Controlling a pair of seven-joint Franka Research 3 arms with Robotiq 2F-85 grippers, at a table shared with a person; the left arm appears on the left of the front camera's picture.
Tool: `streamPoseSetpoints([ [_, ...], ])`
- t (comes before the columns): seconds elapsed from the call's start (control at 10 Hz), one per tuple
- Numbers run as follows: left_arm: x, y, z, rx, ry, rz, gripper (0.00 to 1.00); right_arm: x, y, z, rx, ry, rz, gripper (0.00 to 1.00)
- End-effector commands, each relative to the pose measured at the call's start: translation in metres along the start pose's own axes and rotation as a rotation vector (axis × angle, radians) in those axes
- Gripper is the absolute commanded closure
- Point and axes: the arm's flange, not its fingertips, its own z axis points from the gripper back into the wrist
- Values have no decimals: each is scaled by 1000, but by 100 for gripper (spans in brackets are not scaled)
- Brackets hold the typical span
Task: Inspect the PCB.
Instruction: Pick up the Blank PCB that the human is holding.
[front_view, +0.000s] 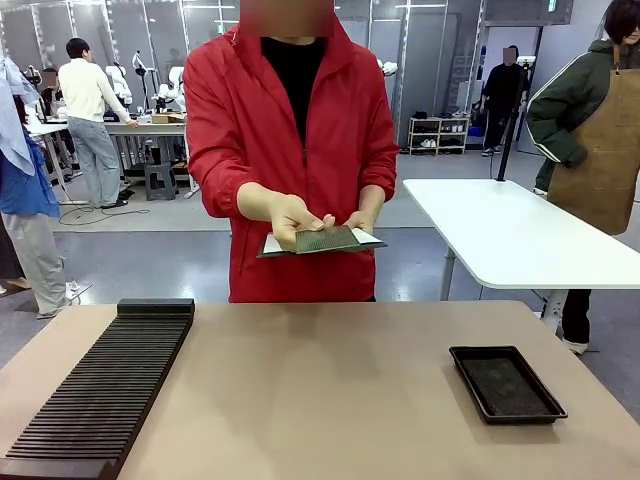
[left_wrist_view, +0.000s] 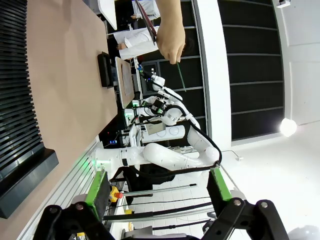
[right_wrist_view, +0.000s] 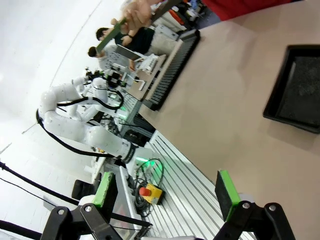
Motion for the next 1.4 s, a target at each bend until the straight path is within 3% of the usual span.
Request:
streamPoseSetpoints([
  [0.0,-5,-3,0,6,4,3,0,37,31,-23,73,1,-78,0],
  [0.5,-5,-3,0,6,4,3,0,113,96,-116,48,120,-166,0],
  [1.1,-5,-3,0,6,4,3,0,164,114,-215,140,155,-404,0],
  [1.3,-5,-3,0,6,4,3,0,182,118,-246,111,157,-472,0],
])
